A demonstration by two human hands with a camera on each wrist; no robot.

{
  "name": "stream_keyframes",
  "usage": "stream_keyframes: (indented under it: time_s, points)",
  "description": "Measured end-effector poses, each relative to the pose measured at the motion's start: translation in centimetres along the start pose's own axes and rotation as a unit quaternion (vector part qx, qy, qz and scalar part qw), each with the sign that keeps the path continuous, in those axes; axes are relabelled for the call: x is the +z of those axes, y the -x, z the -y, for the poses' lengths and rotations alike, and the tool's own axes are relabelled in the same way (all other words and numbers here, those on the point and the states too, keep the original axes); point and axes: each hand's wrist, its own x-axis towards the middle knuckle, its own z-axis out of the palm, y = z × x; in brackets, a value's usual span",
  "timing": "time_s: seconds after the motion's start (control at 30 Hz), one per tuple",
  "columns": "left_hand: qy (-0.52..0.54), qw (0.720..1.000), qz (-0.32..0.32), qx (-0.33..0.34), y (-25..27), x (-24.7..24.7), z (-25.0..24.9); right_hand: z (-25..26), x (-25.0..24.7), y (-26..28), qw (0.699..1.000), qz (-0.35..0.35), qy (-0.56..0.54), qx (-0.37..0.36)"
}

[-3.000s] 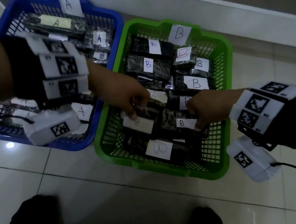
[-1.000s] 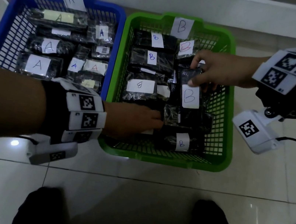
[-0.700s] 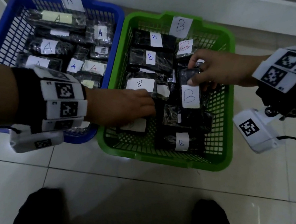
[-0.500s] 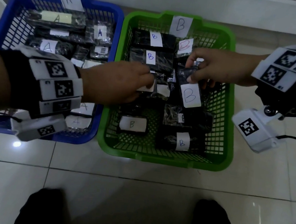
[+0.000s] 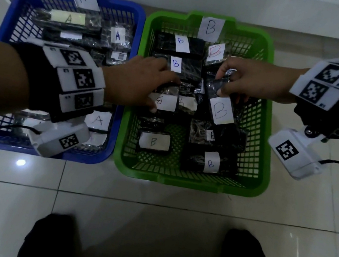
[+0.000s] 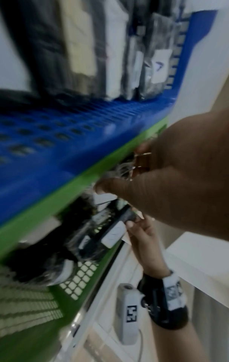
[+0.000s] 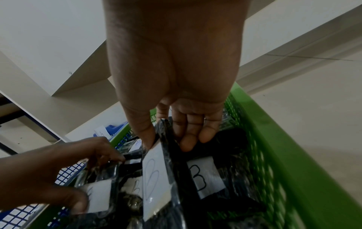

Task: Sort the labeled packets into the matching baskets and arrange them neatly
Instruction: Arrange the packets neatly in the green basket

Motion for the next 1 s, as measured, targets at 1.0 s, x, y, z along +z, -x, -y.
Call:
stream_keyframes:
  time_s: [1.0]
  points:
    - [0.345,0.895,0.268,-0.094,-0.8,-5.0,1.1,-0.7,-0.3,-0.4,0.996,-0.080,-0.035,0.008]
